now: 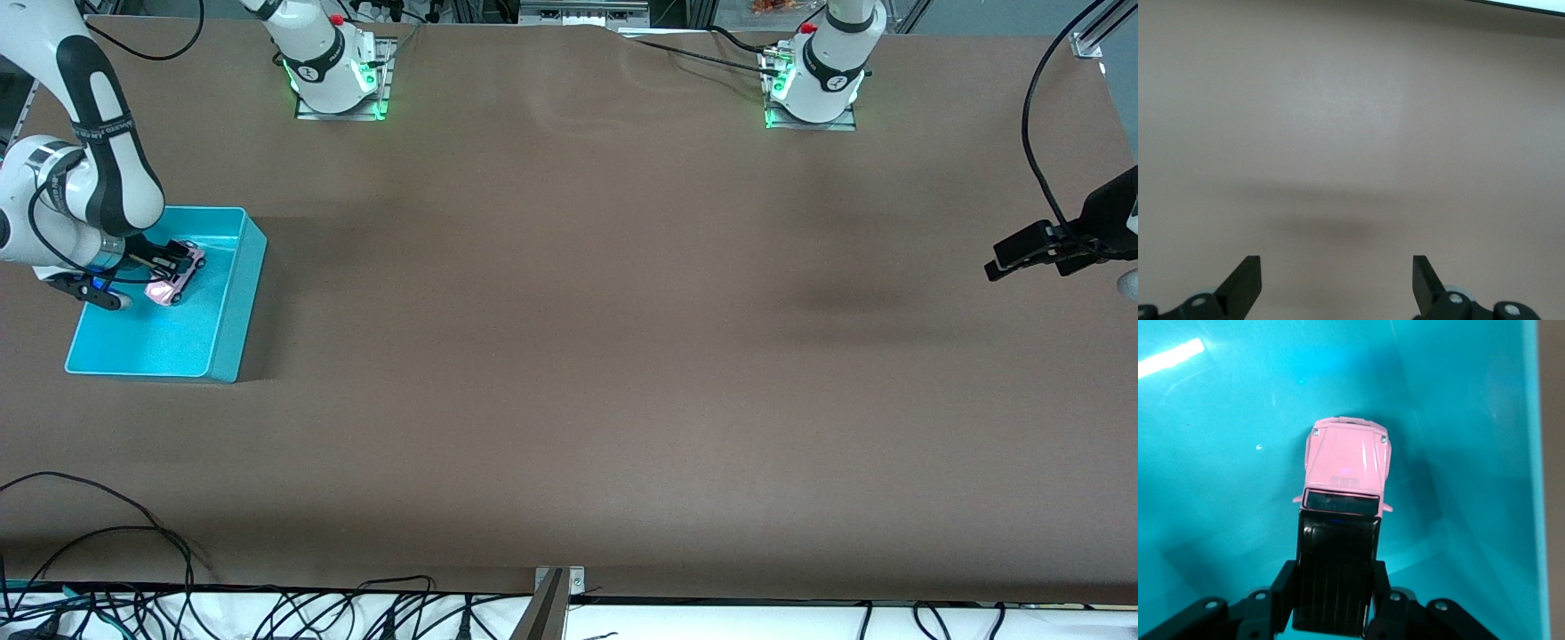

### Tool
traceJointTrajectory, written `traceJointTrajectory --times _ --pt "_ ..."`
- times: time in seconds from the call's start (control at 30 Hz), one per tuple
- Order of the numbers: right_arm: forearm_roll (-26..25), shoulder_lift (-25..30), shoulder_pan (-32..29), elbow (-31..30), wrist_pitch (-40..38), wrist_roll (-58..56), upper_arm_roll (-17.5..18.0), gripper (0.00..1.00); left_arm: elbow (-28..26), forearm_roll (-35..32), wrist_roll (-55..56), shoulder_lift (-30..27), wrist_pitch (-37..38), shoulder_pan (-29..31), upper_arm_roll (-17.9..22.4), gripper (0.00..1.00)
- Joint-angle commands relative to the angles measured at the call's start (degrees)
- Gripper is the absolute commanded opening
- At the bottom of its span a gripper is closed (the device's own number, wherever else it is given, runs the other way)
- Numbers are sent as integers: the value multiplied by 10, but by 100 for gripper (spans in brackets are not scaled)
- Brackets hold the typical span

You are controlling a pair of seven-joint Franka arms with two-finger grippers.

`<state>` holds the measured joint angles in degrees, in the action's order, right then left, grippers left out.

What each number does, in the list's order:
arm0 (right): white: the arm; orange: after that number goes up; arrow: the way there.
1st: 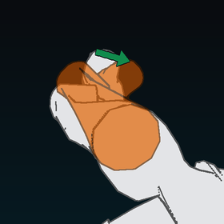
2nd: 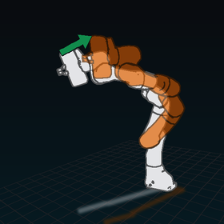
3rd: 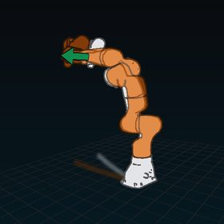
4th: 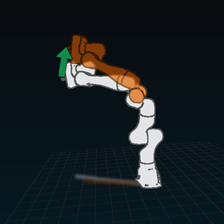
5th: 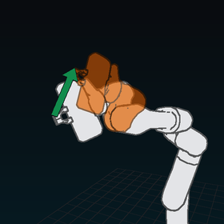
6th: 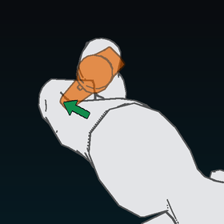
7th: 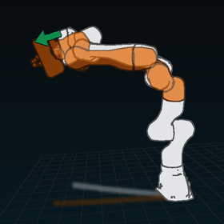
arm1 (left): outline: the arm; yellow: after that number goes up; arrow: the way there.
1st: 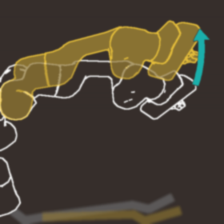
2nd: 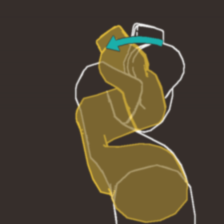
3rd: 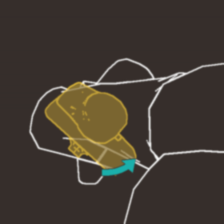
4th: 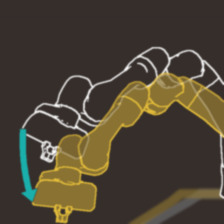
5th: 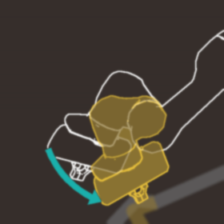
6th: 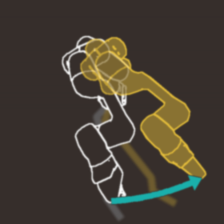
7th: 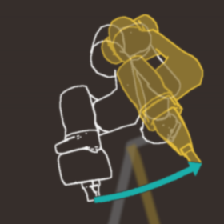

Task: Wind and store pink jeep toy

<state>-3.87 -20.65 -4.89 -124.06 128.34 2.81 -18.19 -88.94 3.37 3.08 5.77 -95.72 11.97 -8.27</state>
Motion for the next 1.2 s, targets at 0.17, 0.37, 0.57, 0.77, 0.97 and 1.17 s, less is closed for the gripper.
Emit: traceJointTrajectory --times 0.17,0.37,0.57,0.77,0.97,1.17 --pt "-5 -7 -2 1 9 2 11 73 -13 1 -2 -12 -3 3 -3 100" --pt "-5 1 -2 2 3 1 23 87 -14 1 -2 -12 -3 3 -3 100" --pt "-5 35 -3 4 -15 -3 33 100 -14 1 -2 -12 -3 3 -3 100" --pt "-5 68 -3 21 -55 -3 41 100 -14 1 -2 -12 -3 3 -3 100" --pt "-5 109 -2 24 -69 -3 52 100 -13 1 -2 -12 -3 3 -3 100" --pt "-5 146 -2 36 -91 -3 62 100 -13 1 -3 -12 -3 3 -3 100"
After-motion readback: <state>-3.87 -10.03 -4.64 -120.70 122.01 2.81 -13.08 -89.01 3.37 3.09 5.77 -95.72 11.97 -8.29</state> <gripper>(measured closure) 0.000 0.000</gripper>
